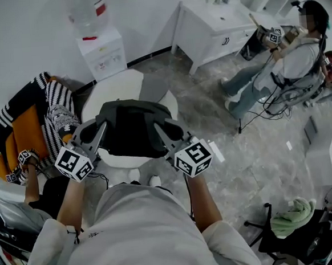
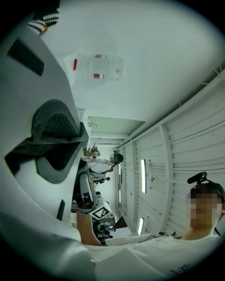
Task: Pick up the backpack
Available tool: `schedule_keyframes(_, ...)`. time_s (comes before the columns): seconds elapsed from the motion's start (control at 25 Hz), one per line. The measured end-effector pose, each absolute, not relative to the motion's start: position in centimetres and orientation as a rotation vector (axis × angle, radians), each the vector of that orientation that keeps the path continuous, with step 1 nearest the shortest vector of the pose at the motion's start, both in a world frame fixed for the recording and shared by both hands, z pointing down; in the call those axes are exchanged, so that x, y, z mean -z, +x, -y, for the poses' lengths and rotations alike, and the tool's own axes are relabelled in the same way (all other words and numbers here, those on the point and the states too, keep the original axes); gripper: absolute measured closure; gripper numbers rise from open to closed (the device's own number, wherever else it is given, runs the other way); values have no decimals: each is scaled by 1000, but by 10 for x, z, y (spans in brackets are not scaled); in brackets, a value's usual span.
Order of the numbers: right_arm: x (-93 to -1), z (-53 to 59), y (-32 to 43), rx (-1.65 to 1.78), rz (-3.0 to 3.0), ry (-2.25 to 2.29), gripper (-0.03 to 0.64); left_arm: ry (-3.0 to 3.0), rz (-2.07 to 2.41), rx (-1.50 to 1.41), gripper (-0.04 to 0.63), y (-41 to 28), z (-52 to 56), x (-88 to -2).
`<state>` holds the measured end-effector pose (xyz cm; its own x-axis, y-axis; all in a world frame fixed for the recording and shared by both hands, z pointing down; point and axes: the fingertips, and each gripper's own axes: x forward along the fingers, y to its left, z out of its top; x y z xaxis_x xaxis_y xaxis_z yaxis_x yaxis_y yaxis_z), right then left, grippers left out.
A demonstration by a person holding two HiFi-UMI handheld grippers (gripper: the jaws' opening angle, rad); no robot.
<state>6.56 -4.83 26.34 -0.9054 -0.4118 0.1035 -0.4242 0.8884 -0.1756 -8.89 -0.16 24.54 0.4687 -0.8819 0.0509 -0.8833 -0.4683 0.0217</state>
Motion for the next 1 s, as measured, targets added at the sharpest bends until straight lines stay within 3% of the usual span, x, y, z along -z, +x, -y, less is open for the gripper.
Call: schedule_keyframes(1.0, -218, 89, 48, -142, 2955, 818, 575, 2671, 1754, -48, 566, -104, 47, -202)
